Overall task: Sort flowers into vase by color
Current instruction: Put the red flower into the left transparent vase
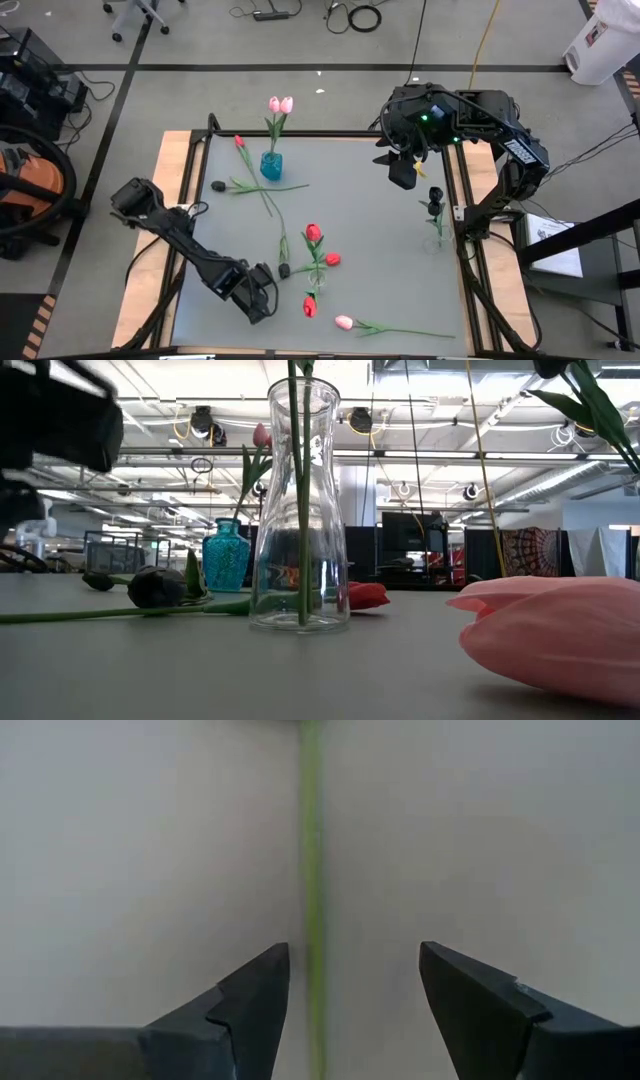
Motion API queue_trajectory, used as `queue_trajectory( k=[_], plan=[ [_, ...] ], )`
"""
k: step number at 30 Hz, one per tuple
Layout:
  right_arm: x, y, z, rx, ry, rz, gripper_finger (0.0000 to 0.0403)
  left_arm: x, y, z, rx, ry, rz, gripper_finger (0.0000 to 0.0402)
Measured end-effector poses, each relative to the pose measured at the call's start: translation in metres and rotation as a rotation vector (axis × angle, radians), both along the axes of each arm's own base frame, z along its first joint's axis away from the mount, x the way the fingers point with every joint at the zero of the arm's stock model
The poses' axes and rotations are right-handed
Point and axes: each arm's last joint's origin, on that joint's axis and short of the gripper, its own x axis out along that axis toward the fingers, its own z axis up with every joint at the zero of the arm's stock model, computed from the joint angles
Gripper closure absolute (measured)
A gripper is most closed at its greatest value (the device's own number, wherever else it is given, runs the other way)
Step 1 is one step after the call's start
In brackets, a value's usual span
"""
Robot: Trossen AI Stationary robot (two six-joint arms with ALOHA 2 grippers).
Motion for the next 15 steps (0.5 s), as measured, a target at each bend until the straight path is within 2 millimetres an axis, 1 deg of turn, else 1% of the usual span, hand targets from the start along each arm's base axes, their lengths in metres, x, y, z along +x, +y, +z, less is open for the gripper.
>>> queue_trajectory(
  k=[6, 10, 15],
  plan=[
    [0.0000, 0.0000, 0.0000, -0.011, 0.002, 0.011, 0.0218, 0.0009, -0.0007, -0.0091, 0.017, 0.043, 0.032, 0.0171],
    [-0.0001, 0.0000, 0.0001, -0.016, 0.003, 0.017, 0.0218, -0.0002, 0.0007, -0.0101, 0.045, 0.047, 0.037, 0.0171],
    [-0.0002, -0.0001, 0.0001, -0.017, 0.003, 0.018, 0.0218, -0.0052, 0.0054, -0.0117, 0.101, 0.098, 0.040, 0.0171]
  ],
)
